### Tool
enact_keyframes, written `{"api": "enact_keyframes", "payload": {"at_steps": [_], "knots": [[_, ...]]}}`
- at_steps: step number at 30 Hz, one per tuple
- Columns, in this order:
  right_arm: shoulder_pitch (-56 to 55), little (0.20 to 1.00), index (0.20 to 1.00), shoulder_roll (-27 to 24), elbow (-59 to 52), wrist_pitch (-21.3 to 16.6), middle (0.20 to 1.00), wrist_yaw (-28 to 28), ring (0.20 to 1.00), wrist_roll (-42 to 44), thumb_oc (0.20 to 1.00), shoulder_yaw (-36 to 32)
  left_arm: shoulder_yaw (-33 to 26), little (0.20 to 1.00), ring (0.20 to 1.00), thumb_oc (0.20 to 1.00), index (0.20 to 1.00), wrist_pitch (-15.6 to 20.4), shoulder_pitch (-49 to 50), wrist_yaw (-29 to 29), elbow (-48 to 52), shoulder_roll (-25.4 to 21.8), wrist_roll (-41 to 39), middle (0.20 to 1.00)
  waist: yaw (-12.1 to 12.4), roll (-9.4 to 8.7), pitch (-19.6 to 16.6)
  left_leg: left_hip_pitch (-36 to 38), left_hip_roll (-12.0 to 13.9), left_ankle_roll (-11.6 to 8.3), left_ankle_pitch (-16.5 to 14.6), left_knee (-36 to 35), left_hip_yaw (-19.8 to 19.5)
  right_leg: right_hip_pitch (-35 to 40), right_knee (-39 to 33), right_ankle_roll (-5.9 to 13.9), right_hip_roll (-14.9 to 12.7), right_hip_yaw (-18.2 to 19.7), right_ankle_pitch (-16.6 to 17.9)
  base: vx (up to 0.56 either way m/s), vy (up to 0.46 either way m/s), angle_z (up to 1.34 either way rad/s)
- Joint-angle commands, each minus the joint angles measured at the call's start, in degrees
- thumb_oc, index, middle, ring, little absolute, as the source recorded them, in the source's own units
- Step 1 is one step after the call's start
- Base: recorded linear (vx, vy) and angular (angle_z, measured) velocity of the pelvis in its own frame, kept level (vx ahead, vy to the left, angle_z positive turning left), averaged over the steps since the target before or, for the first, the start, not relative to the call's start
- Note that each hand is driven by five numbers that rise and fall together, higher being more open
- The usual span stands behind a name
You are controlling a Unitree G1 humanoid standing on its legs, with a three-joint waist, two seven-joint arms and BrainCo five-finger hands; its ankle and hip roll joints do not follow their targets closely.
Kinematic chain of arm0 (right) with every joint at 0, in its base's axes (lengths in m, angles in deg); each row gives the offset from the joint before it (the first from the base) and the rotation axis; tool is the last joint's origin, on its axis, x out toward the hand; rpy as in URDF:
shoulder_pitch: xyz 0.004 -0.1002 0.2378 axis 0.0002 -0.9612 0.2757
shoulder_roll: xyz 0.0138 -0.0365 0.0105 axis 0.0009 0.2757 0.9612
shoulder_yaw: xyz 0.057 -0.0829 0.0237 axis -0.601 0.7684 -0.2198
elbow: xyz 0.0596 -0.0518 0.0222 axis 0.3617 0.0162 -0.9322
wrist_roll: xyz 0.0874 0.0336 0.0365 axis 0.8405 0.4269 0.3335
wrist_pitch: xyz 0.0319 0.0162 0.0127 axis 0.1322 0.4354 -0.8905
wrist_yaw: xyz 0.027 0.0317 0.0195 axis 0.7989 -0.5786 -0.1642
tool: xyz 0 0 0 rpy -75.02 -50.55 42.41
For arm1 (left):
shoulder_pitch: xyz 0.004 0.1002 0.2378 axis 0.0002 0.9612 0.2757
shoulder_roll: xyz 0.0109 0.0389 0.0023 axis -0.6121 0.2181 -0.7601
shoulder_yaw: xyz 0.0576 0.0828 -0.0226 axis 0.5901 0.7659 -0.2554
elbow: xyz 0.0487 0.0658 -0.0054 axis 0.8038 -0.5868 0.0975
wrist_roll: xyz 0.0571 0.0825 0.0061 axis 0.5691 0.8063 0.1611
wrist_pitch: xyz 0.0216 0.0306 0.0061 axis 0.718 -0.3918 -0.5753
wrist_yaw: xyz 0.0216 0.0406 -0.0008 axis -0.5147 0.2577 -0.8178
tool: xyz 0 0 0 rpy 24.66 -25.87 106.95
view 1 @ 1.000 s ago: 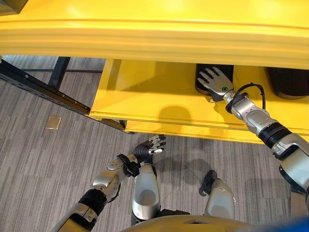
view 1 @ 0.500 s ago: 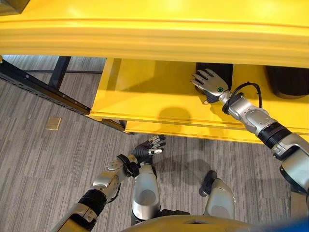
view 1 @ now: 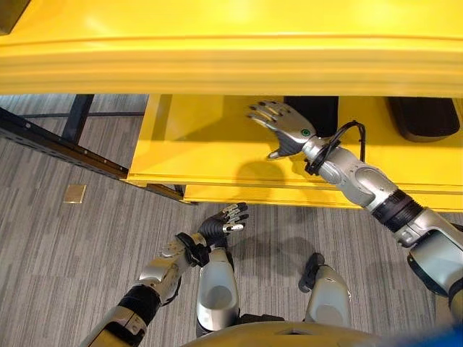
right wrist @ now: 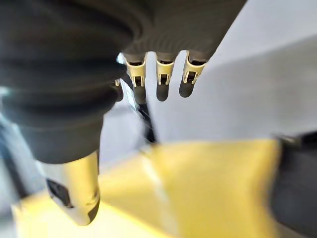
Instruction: Move parts from the plastic box to the shelf.
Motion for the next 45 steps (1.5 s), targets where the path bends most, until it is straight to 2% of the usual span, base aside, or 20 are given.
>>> {"api": "enact_keyframes", "payload": {"at_steps": [1, 5, 10, 11, 14, 15, 17, 19, 21, 22, 23, 26, 28, 33, 34, 36, 38, 40, 42, 45], "knots": [[-0.3, 1.0, 1.0, 0.3, -7.9, -5.1, 1.0, -5.4, 1.0, 13.9, 1.0, -4.9, 1.8, 1.0, 1.0, 1.0, 1.0, 3.4, 0.7, -0.8, 2.7, 1.1, -1.6, 1.0, -0.7, -1.25, -2.6, 3.1, 2.3, 1.18, -0.7, -0.1, 2.7, 1.3, -1.5, 2.23, 0.3, 1.3, 0.5, 0.03, 0.016, -0.09], [-6.1, 1.0, 1.0, -0.8, -17.7, -4.2, 1.0, -2.4, 1.0, 12.9, 1.0, -8.1, 1.5, 1.0, 1.0, 1.0, 1.0, 3.3, 2.3, -0.8, 2.8, 2.0, 0.1, 1.0, -1.9, -1.46, -4.5, 5.6, 2.9, 0.46, 0.4, -3.7, 4.1, 4.0, -5.5, 2.54, 0.9, 1.5, 1.3, 0.01, 0.004, -0.01], [-8.5, 1.0, 1.0, -2.5, -19.3, -3.6, 1.0, 0.8, 1.0, 10.8, 1.0, -10.7, 1.7, 1.0, 1.0, 1.0, 1.0, 3.3, 3.5, -1.3, 2.9, 2.2, 0.8, 1.0, -2.8, -1.57, -6.3, 7.5, 2.9, 0.23, 1.2, -5.7, 5.1, 6.1, -7.8, 2.45, 1.5, 1.6, 1.6, 0.01, 0.01, -0.07], [-10.4, 1.0, 1.0, -3.6, -19.7, -2.6, 1.0, -2.1, 1.0, 17.9, 1.0, -12.2, 1.6, 1.0, 1.0, 1.0, 1.0, 3.9, 3.9, -1.0, 2.3, 2.1, 1.0, 1.0, -3.4, -1.78, -7.4, 8.1, 2.7, 0.33, 1.0, -5.9, 5.4, 6.9, -8.5, 2.28, 1.8, 2.0, 1.5, 0.0, 0.034, -0.04], [-12.4, 1.0, 1.0, -3.9, -19.7, -0.8, 1.0, -7.2, 1.0, 26.3, 1.0, -12.9, 1.3, 1.0, 1.0, 1.0, 1.0, 4.1, 4.2, -0.9, 2.1, 2.3, 1.1, 1.0, -3.7, -1.89, -8.1, 8.6, 2.6, 0.55, 0.6, -5.5, 5.5, 7.4, -8.6, 2.15, 1.8, 2.3, 1.4, 0.01, 0.043, -0.08], [-15.0, 1.0, 1.0, -3.7, -19.4, 2.2, 1.0, -12.5, 1.0, 37.2, 1.0, -13.5, 0.8, 1.0, 1.0, 1.0, 1.0, 3.9, 4.8, -0.8, 2.2, 2.3, 1.5, 1.0, -3.9, -2.11, -8.7, 9.3, 2.4, 0.7, 0.0, -5.1, 5.5, 8.3, -8.4, 2.08, 1.6, 2.5, 0.9, 0.03, 0.051, -0.09], [-18.2, 1.0, 1.0, -2.5, -18.6, 5.7, 1.0, -11.9, 1.0, 42.8, 1.0, -14.3, 0.3, 1.0, 1.0, 1.0, 1.0, 3.9, 5.1, -0.5, 2.1, 2.5, 1.9, 1.0, -4.1, -2.17, -9.4, 9.6, 2.3, 0.94, 0.1, -5.2, 5.5, 8.8, -9.1, 1.85, 1.7, 2.5, 1.2, 0.03, 0.056, -0.05], [-22.4, 1.0, 1.0, -0.5, -15.8, 7.4, 1.0, -11.9, 1.0, 50.1, 1.0, -16.2, -0.4, 1.0, 1.0, 1.0, 1.0, 3.3, 5.9, -0.5, 2.6, 2.6, 1.9, 1.0, -4.4, -2.31, -9.8, 10.3, 2.1, 1.22, 0.0, -5.4, 5.6, 9.7, -9.9, 1.86, 1.6, 2.5, 1.6, 0.02, 0.049, -0.02], [-29.5, 1.0, 1.0, 4.0, -11.2, 8.2, 1.0, -13.3, 1.0, 52.7, 1.0, -19.5, -1.5, 1.0, 1.0, 1.0, 1.0, 2.2, 7.2, -0.6, 3.5, 2.9, 2.8, 1.0, -5.0, -2.57, -10.3, 11.1, 1.8, 1.57, -0.1, -5.6, 5.6, 10.5, -11.0, 2.22, 1.3, 2.8, 2.4, 0.01, 0.084, -0.01], [-33.7, 1.0, 1.0, 7.0, -7.9, 9.6, 1.0, -13.7, 1.0, 57.0, 1.0, -21.9, -2.8, 1.0, 1.0, 1.0, 1.0, 1.5, 8.0, 0.0, 3.7, 3.0, 2.5, 1.0, -5.5, -2.77, -10.5, 11.6, 1.5, 1.75, -0.2, -5.9, 5.8, 10.9, -11.9, 2.56, 1.1, 3.1, 3.2, 0.0, 0.107, -0.02], [-35.4, 1.0, 1.0, 8.3, -6.7, 9.4, 1.0, -14.0, 1.0, 56.6, 1.0, -23.1, -3.4, 1.0, 1.0, 1.0, 1.0, 1.5, 8.5, 0.3, 4.0, 2.8, 2.4, 1.0, -5.7, -2.91, -10.4, 11.7, 1.4, 1.79, -0.3, -5.9, 5.8, 11.0, -12.2, 2.68, 1.1, 3.3, 3.4, -0.01, 0.096, -0.06], [-38.3, 1.0, 1.0, 10.3, -4.9, 8.6, 1.0, -13.1, 1.0, 55.7, 1.0, -25.5, -4.8, 1.0, 1.0, 1.0, 1.0, 0.9, 9.5, 1.1, 4.9, 2.4, 2.5, 1.0, -6.3, -3.12, -10.4, 12.0, 1.1, 2.1, -0.5, -5.9, 5.9, 11.3, -12.9, 3.04, 0.8, 3.7, 4.1, -0.02, 0.08, -0.1], [-40.1, 1.0, 1.0, 11.8, -4.3, 8.7, 1.0, -11.3, 1.0, 58.8, 1.0, -27.2, -5.6, 1.0, 1.0, 1.0, 1.0, 1.2, 10.5, 2.3, 5.7, 2.1, 2.0, 1.0, -6.6, -3.17, -10.4, 12.1, 0.8, 2.32, -0.4, -6.2, 6.1, 11.4, -13.1, 3.23, 1.0, 4.0, 4.3, -0.03, 0.166, -0.05], [-42.8, 1.0, 1.0, 15.0, 2.3, 13.3, 1.0, -0.3, 1.0, 61.0, 1.0, -31.4, -6.9, 1.0, 1.0, 1.0, 1.0, 2.2, 11.9, 7.1, 9.2, 1.0, 0.8, 1.0, -7.5, -3.23, -10.6, 12.3, -0.2, 3.28, -0.1, -6.9, 6.7, 11.0, -10.9, 3.08, 1.8, 4.9, 2.9, -0.03, 0.283, 0.0], [-42.9, 1.0, 1.0, 15.1, 2.8, 13.5, 1.0, -0.1, 1.0, 60.9, 1.0, -31.5, -6.9, 1.0, 1.0, 1.0, 1.0, 2.5, 11.9, 7.5, 9.2, 0.9, 0.9, 1.0, -7.5, -3.25, -10.5, 12.3, -0.3, 3.35, -0.1, -7.0, 6.8, 11.0, -10.9, 3.15, 1.7, 4.8, 2.9, -0.08, 0.492, -0.07], [-43.0, 1.0, 1.0, 15.6, 6.6, 15.1, 1.0, 1.4, 1.0, 62.2, 1.0, -32.2, -6.7, 1.0, 1.0, 1.0, 1.0, 3.4, 11.4, 9.8, 9.9, 0.4, -0.1, 1.0, -7.6, -3.63, -10.2, 12.7, -1.0, 3.88, 0.0, -7.8, 8.3, 10.7, -11.5, 4.21, 0.6, 4.0, 4.5, -0.09, 0.379, -0.13], [-43.1, 1.0, 1.0, 16.3, 7.7, 13.8, 1.0, 2.0, 1.0, 63.8, 1.0, -32.4, -6.4, 1.0, 1.0, 1.0, 1.0, 2.8, 10.8, 9.2, 9.6, 0.4, -0.3, 1.0, -7.7, -4.11, -9.8, 13.1, -1.6, 4.18, 0.0, -8.5, 9.2, 10.1, -12.5, 5.16, -0.7, 3.4, 7.0, -0.1, 0.179, -0.26], [-43.4, 1.0, 1.0, 18.0, 7.6, 12.1, 1.0, 2.3, 1.0, 64.6, 1.0, -32.1, -5.2, 1.0, 1.0, 1.0, 1.0, 4.3, 10.2, 8.5, 8.2, 0.5, 2.5, 1.0, -7.8, -4.98, -9.0, 13.3, -2.0, 4.57, -0.3, -9.6, 11.2, 8.2, -13.2, 6.39, -2.5, 2.6, 11.4, -0.16, 0.068, -0.34], [-43.6, 1.0, 1.0, 18.6, 7.3, 11.8, 1.0, 2.1, 1.0, 63.9, 1.0, -31.8, -4.7, 1.0, 1.0, 1.0, 1.0, 5.7, 10.5, 7.0, 7.5, 0.9, 3.5, 1.0, -7.8, -5.23, -8.4, 13.8, -1.8, 4.69, -0.7, -9.4, 13.3, 7.1, -11.6, 6.78, -3.2, 1.0, 12.2, -0.11, -0.019, -0.27], [-43.5, 1.0, 1.0, 18.3, 6.6, 11.7, 1.0, 2.6, 1.0, 65.0, 1.0, -30.9, -4.9, 1.0, 1.0, 1.0, 1.0, 8.1, 11.0, 4.8, 6.5, 1.1, 5.5, 1.0, -7.1, -4.87, -8.1, 14.3, -2.0, 4.99, -2.2, -8.1, 15.4, 6.6, -6.9, 6.86, -4.1, -2.0, 10.9, -0.03, -0.017, -0.51]]}}
